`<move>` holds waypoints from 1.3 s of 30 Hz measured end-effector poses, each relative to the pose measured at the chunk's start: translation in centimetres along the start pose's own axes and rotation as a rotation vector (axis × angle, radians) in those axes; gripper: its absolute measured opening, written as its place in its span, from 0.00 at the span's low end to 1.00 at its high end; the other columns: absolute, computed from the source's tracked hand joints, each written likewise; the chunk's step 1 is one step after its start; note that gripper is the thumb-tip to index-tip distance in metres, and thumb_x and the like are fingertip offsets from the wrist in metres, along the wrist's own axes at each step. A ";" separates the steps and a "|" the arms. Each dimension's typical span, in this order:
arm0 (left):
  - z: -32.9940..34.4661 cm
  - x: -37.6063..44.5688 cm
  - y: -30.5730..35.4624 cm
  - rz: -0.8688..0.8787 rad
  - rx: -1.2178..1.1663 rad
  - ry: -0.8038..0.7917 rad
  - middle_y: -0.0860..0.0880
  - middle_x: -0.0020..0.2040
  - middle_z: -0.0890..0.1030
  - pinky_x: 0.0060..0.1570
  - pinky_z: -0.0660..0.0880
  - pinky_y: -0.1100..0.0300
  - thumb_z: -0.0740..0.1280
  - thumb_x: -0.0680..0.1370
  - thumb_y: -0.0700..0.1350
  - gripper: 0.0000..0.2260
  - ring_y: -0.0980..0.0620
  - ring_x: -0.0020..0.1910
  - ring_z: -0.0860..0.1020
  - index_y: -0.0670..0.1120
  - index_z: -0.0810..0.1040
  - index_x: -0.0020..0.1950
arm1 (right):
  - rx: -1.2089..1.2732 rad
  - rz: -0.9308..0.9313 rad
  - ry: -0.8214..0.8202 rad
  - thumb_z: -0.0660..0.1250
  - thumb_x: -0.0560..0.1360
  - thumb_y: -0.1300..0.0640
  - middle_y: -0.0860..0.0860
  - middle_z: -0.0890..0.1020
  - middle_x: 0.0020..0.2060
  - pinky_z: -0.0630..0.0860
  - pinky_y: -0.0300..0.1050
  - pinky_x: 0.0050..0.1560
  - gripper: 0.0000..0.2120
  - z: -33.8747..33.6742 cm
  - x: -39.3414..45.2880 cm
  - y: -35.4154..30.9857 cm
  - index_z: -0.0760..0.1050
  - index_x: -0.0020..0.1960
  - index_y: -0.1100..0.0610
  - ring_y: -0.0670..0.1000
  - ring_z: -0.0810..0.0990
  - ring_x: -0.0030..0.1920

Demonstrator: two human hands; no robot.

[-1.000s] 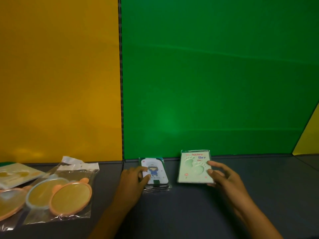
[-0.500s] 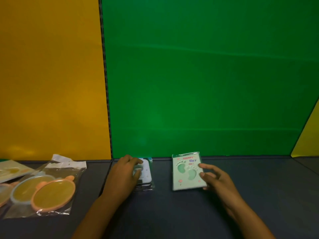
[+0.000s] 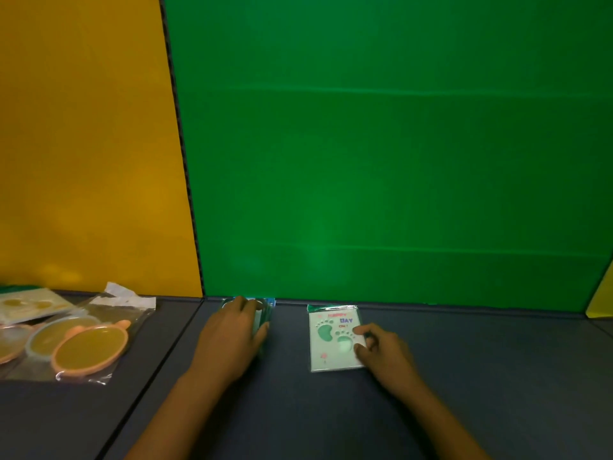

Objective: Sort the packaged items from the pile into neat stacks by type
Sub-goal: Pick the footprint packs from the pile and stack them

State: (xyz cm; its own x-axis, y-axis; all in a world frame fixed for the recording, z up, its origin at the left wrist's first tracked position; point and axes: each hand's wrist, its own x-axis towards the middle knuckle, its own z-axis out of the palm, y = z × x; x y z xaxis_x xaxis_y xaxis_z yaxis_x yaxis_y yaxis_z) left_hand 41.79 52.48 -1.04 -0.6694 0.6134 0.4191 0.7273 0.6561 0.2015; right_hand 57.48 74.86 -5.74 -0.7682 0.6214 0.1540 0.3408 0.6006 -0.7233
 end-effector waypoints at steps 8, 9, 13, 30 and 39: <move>-0.7 -0.9 1.1 -0.039 0.036 -0.006 0.49 0.65 0.72 0.54 0.73 0.57 0.59 0.79 0.56 0.19 0.49 0.58 0.74 0.51 0.70 0.68 | -0.368 -0.069 -0.063 0.61 0.78 0.45 0.53 0.70 0.59 0.68 0.43 0.58 0.19 0.1 -0.5 -0.3 0.69 0.67 0.50 0.52 0.67 0.62; -0.8 -1.1 1.1 -0.043 0.032 -0.009 0.49 0.65 0.72 0.55 0.74 0.57 0.59 0.79 0.56 0.19 0.49 0.58 0.74 0.51 0.70 0.68 | -0.381 -0.074 -0.070 0.61 0.78 0.45 0.53 0.70 0.59 0.68 0.44 0.58 0.19 0.0 -0.5 -0.3 0.69 0.67 0.50 0.52 0.67 0.62; -1.4 -1.7 0.9 -0.048 0.020 -0.009 0.50 0.66 0.71 0.56 0.74 0.56 0.60 0.79 0.56 0.19 0.49 0.59 0.75 0.51 0.70 0.68 | -0.470 -0.131 -0.067 0.61 0.78 0.44 0.52 0.70 0.59 0.70 0.45 0.59 0.22 -0.7 -0.4 -0.9 0.68 0.69 0.51 0.52 0.67 0.63; -9.8 -9.4 -12.2 -0.098 0.099 0.095 0.46 0.58 0.77 0.49 0.75 0.52 0.63 0.77 0.56 0.19 0.45 0.55 0.76 0.48 0.74 0.64 | -0.642 -0.433 0.013 0.55 0.78 0.37 0.51 0.69 0.66 0.69 0.50 0.64 0.29 6.2 -4.7 -16.0 0.63 0.72 0.53 0.53 0.68 0.65; -15.1 -17.4 -23.1 -0.233 0.113 0.108 0.48 0.62 0.74 0.52 0.73 0.53 0.61 0.77 0.57 0.20 0.47 0.58 0.75 0.50 0.71 0.66 | -0.587 -0.535 -0.046 0.53 0.77 0.33 0.52 0.70 0.66 0.71 0.49 0.62 0.31 15.2 -8.5 -25.4 0.65 0.70 0.53 0.53 0.69 0.65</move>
State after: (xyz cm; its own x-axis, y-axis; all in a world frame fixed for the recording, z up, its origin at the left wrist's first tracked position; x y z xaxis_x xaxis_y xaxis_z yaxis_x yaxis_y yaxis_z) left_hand 38.89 20.02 0.43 -0.7926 0.3936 0.4657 0.5298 0.8226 0.2065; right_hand 47.09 46.72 1.11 -0.9255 0.1604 0.3432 0.1399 0.9866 -0.0838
